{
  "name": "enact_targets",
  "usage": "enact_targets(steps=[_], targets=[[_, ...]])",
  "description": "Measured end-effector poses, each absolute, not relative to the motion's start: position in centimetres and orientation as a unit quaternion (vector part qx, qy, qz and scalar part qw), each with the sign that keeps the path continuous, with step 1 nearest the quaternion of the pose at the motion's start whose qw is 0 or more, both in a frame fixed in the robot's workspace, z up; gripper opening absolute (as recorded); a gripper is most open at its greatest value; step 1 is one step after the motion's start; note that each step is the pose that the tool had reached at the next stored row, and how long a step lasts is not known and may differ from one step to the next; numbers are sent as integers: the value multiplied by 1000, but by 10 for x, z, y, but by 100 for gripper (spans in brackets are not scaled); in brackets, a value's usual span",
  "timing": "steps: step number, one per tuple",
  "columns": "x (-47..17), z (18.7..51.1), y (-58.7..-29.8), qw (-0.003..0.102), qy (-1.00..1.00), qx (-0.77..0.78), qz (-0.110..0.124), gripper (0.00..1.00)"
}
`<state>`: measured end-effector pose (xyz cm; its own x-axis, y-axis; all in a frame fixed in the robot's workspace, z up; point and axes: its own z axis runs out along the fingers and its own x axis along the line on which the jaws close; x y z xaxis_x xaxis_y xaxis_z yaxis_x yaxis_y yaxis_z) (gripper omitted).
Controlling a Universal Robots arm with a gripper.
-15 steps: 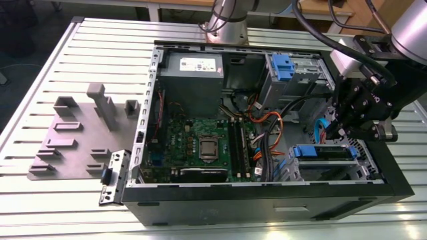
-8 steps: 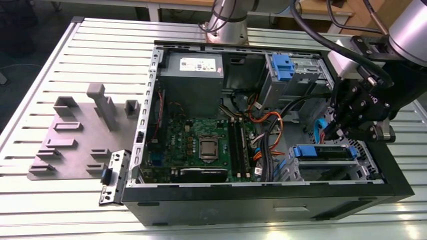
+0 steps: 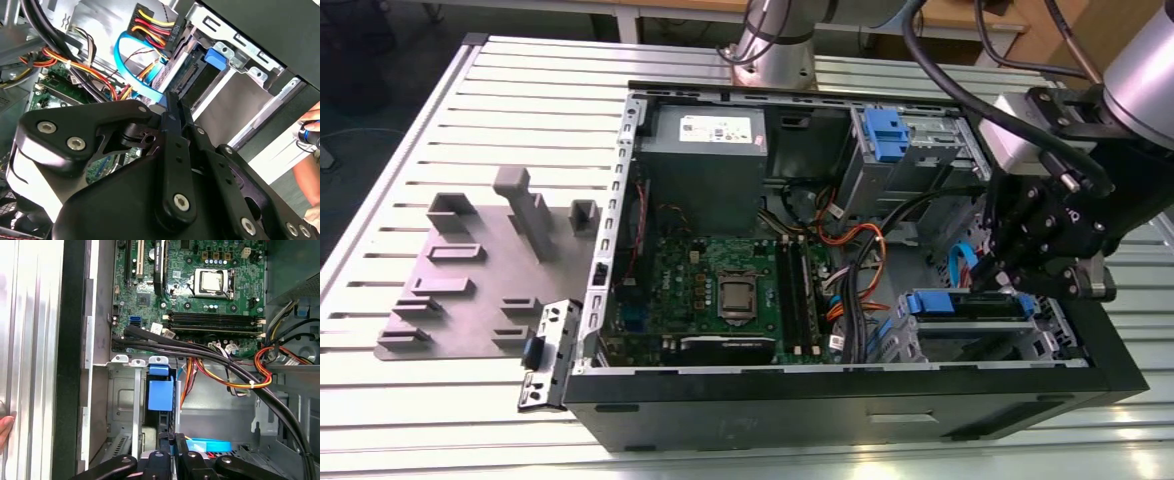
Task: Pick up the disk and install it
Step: 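Insert the first disk wire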
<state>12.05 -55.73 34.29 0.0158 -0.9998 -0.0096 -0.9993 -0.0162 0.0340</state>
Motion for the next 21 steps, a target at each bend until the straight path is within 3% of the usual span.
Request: enact_targets(steps=[21], targets=[[123, 339, -559, 9, -701, 713, -15, 16]])
